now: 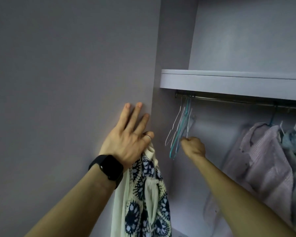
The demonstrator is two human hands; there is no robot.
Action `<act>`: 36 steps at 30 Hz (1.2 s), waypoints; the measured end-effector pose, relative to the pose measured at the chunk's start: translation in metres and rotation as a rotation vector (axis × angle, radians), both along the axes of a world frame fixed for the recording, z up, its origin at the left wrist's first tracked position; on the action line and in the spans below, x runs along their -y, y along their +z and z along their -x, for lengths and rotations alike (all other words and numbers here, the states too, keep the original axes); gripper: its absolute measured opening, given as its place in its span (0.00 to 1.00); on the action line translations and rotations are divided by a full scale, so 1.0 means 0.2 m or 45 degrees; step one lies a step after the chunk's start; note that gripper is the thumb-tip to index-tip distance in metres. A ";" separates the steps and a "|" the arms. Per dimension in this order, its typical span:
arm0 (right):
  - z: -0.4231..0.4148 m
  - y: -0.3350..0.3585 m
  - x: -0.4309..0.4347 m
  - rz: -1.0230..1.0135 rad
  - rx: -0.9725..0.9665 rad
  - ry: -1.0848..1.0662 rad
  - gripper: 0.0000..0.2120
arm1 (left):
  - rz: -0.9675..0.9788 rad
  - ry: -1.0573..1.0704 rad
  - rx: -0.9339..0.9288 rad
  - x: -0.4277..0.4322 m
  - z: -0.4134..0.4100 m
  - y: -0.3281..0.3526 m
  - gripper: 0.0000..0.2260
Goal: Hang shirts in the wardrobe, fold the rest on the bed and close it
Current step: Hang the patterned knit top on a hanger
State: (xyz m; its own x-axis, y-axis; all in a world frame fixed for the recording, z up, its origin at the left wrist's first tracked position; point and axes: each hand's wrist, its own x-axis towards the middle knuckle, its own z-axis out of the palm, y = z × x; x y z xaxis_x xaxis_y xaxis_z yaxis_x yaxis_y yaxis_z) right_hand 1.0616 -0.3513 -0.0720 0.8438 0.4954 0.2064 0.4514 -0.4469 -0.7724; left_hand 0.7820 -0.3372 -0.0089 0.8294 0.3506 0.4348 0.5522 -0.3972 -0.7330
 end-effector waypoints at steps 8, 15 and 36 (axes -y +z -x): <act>0.00 0.33 0.24 0.016 0.119 -0.220 0.28 | 0.229 0.042 -0.050 0.05 0.02 0.03 0.30; 0.16 0.39 0.84 0.144 0.021 -0.147 0.27 | 0.716 0.022 -0.023 0.13 0.02 0.13 0.22; 1.21 0.12 2.31 -0.570 -0.928 0.355 0.24 | 2.056 -0.616 0.522 1.07 0.21 -0.22 0.10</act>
State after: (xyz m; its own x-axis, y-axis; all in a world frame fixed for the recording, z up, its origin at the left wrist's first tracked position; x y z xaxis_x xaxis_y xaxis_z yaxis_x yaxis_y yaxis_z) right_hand 0.8190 -0.8138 -0.0486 0.7019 0.7037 -0.1101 -0.1715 0.0170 -0.9850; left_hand 0.7395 -0.5518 -0.0529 0.9166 0.3823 0.1168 0.2052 -0.7007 0.6833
